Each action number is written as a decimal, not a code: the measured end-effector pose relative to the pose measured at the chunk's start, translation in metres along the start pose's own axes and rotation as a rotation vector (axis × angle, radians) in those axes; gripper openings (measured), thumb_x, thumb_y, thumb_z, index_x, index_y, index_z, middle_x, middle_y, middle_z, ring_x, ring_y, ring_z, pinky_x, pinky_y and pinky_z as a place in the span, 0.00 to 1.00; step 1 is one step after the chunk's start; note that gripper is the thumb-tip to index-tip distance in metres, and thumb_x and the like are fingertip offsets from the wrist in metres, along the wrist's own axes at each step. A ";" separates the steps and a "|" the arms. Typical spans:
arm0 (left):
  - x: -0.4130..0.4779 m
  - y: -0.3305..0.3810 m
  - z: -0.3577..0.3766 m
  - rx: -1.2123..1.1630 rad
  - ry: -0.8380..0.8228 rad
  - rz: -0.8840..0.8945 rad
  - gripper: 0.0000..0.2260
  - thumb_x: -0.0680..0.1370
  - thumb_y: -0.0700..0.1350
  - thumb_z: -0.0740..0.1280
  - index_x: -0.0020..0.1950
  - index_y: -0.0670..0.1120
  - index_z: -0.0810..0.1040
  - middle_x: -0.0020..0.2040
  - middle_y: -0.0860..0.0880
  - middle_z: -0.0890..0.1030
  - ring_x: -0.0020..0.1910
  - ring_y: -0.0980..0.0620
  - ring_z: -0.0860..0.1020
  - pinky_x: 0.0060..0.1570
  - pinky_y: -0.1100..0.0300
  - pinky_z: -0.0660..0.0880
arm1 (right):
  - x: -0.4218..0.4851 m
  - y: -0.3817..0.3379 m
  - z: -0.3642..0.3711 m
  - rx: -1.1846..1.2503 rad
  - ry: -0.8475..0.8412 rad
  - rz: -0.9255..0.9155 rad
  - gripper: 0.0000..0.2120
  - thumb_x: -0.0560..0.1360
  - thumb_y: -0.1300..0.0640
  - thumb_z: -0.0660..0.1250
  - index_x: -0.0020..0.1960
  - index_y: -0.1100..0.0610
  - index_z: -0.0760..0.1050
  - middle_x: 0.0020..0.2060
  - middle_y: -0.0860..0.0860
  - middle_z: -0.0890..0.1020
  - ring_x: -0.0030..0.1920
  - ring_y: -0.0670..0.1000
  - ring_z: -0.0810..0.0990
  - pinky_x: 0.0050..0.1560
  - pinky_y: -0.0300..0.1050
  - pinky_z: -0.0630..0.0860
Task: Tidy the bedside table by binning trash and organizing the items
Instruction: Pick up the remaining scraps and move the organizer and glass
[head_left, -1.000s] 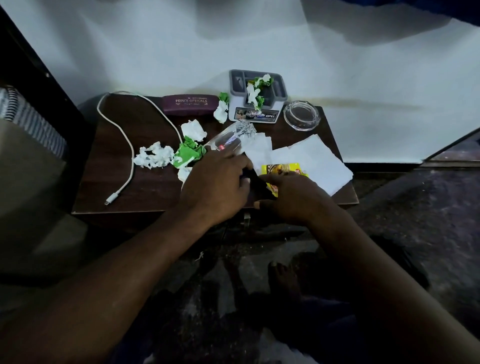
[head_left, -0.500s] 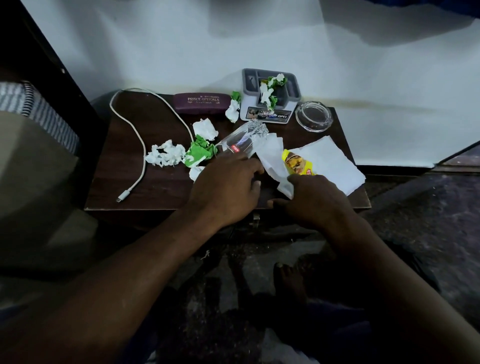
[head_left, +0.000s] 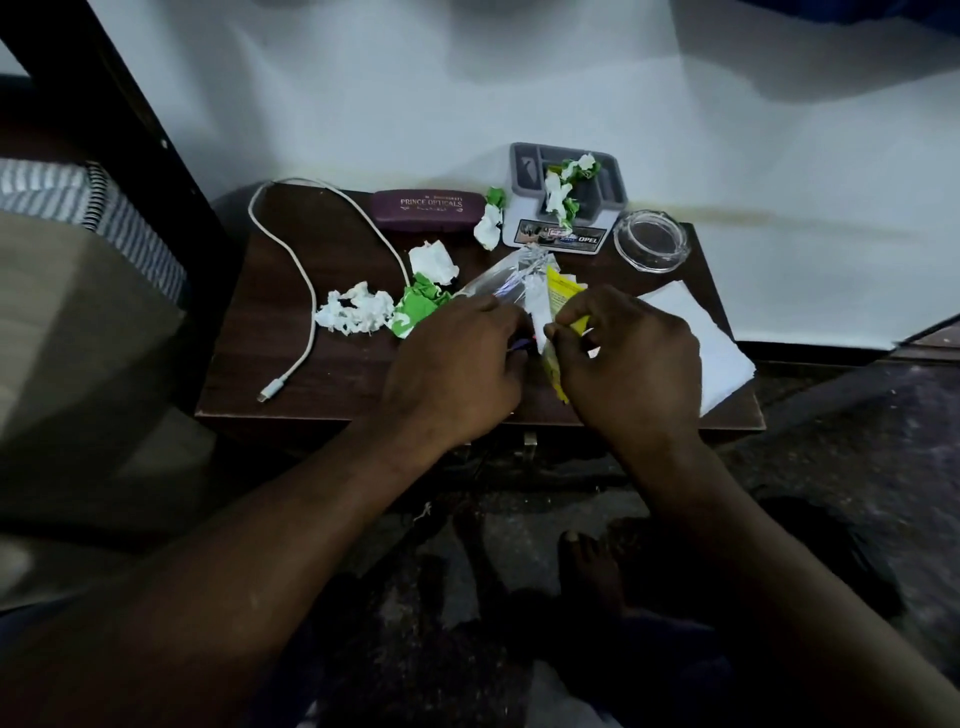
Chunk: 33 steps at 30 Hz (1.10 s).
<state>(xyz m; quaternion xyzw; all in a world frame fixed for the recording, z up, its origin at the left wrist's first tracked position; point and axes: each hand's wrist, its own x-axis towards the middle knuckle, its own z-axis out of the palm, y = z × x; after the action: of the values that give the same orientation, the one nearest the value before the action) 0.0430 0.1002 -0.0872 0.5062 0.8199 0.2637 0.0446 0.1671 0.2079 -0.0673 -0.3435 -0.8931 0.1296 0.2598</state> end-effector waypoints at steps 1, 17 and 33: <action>0.001 -0.003 -0.002 -0.007 0.013 -0.021 0.10 0.74 0.48 0.67 0.53 0.50 0.82 0.50 0.48 0.81 0.53 0.43 0.79 0.50 0.48 0.78 | 0.001 0.001 0.000 0.037 0.017 -0.004 0.06 0.73 0.51 0.74 0.45 0.50 0.79 0.40 0.46 0.84 0.40 0.53 0.84 0.40 0.51 0.78; -0.004 -0.052 -0.004 0.100 -0.353 -0.400 0.35 0.77 0.75 0.45 0.72 0.58 0.73 0.80 0.47 0.64 0.77 0.37 0.59 0.73 0.42 0.59 | 0.005 -0.016 0.009 0.317 -0.062 -0.071 0.14 0.70 0.62 0.66 0.52 0.50 0.82 0.50 0.47 0.85 0.50 0.53 0.83 0.49 0.53 0.79; 0.010 -0.044 -0.031 -0.162 0.392 -0.319 0.06 0.71 0.39 0.74 0.47 0.44 0.80 0.48 0.48 0.82 0.51 0.46 0.79 0.49 0.60 0.68 | 0.008 -0.011 0.011 0.358 -0.104 -0.046 0.17 0.74 0.67 0.66 0.53 0.48 0.83 0.50 0.44 0.86 0.46 0.47 0.82 0.49 0.47 0.77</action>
<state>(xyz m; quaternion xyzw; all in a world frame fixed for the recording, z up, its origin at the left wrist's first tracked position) -0.0081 0.0813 -0.0801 0.3047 0.8583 0.4115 -0.0337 0.1503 0.2045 -0.0688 -0.2642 -0.8756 0.2980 0.2734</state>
